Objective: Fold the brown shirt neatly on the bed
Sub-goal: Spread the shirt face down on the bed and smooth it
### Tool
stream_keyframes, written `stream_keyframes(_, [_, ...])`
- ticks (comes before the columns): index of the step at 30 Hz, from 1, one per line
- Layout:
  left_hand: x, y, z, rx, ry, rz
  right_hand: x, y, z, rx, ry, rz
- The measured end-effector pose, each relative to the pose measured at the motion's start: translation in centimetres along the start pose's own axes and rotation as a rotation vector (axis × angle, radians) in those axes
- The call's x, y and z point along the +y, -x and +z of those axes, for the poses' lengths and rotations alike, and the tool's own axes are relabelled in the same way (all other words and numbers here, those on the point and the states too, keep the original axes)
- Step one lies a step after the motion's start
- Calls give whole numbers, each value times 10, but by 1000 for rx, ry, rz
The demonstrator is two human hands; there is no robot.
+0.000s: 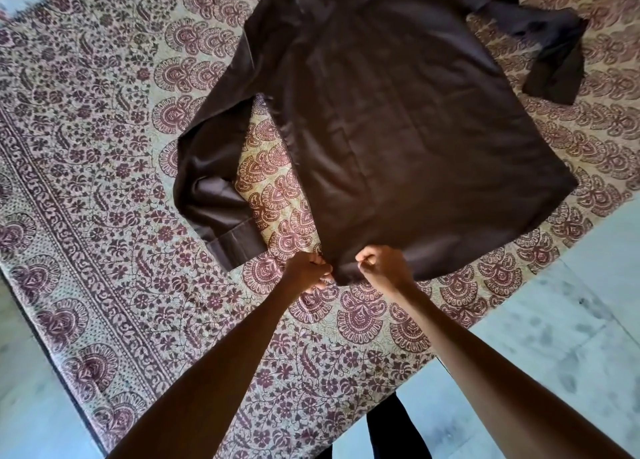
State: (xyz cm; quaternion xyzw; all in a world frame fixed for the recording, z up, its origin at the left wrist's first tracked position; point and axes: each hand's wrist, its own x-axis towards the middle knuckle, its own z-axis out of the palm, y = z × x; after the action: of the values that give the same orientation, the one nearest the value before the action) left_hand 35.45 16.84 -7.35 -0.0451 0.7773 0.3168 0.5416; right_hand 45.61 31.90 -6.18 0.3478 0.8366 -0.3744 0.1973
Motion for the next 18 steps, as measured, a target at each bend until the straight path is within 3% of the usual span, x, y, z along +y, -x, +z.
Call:
stream_keyframes(5, [-2, 8, 12, 72, 35, 12, 20, 3, 4, -153, 90, -46])
stream_keyframes(9, [-16, 13, 15, 45, -172, -5, 27, 7, 5, -184, 77, -101])
stream_keyframes(11, [-14, 17, 14, 144, -264, 31, 27, 6, -5, -190, -4, -81])
stream_keyframes(13, [2, 23, 10, 258, -364, 151, 28, 2, -23, -92, -62, -67])
stream_keyframes(18, [71, 14, 10, 285, -328, 355, 33, -24, -99, 144, -85, 8])
